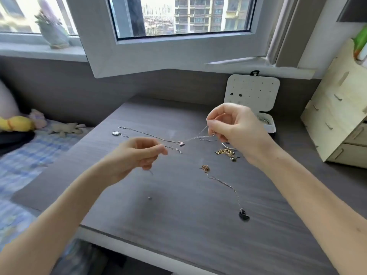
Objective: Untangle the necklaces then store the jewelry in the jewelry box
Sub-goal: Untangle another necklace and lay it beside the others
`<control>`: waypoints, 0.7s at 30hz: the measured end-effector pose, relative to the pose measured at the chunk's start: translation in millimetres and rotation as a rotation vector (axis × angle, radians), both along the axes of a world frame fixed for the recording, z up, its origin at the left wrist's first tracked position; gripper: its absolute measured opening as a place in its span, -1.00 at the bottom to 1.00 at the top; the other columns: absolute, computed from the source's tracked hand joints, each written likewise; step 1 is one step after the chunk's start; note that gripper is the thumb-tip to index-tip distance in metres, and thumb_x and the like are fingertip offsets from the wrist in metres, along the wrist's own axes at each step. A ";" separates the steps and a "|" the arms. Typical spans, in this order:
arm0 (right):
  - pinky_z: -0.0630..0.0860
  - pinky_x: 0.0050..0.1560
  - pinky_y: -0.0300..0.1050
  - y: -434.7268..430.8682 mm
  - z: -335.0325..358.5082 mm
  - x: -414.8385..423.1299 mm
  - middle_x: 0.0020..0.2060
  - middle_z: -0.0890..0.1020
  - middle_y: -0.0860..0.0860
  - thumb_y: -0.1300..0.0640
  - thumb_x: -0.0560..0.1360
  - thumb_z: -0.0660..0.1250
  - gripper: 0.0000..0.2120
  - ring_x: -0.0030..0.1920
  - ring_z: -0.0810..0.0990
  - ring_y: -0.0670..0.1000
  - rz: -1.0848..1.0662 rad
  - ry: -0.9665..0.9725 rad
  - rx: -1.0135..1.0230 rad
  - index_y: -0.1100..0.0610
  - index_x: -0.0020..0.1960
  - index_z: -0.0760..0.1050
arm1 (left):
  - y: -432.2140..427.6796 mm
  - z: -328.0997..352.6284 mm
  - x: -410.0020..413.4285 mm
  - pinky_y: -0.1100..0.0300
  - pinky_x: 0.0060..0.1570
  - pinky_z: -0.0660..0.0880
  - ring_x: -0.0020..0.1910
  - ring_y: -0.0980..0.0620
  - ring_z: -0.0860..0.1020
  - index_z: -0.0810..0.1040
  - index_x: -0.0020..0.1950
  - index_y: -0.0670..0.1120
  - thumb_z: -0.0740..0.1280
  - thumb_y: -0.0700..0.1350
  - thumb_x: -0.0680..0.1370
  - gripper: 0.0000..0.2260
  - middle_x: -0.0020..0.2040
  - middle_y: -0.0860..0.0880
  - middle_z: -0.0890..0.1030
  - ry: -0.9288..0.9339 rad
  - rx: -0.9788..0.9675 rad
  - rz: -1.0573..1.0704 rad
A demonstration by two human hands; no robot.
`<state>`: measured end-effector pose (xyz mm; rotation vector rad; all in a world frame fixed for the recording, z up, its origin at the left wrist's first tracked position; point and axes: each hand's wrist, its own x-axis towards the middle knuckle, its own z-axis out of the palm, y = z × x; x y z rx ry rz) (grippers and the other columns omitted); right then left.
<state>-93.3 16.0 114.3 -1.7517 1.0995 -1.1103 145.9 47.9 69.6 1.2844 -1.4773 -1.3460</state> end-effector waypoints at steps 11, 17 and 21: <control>0.31 -0.23 -0.14 -25.6 -80.3 88.9 -0.18 0.61 0.11 0.30 0.48 0.19 -0.86 -0.13 0.53 0.15 -0.036 0.542 -0.154 0.18 -0.03 0.49 | -58.1 -25.6 104.9 0.20 -0.41 0.31 -0.31 0.00 0.46 0.52 -0.16 -0.10 0.36 -0.09 0.50 -0.90 -0.32 0.02 0.50 -0.832 -0.163 0.518; 0.31 -0.23 -0.09 -29.5 -88.1 99.8 -0.04 0.59 0.18 0.27 0.49 0.13 -0.83 -0.04 0.53 0.23 -0.048 0.826 -0.201 0.20 0.05 0.41 | -72.3 -37.8 105.4 0.16 -0.21 0.35 -0.14 0.00 0.46 0.49 -0.04 -0.09 0.36 -0.04 0.50 -0.85 -0.22 0.03 0.50 -0.983 -0.150 0.502; 0.30 -0.20 -0.09 -29.7 -90.3 95.9 0.02 0.60 0.14 0.15 0.57 0.13 -0.79 0.01 0.55 0.21 -0.063 0.928 -0.246 0.17 0.16 0.38 | -74.6 -43.4 106.5 0.14 -0.05 0.38 0.01 -0.06 0.50 0.52 -0.09 -0.04 0.32 0.02 0.51 -0.86 -0.08 -0.01 0.55 -1.108 -0.156 0.540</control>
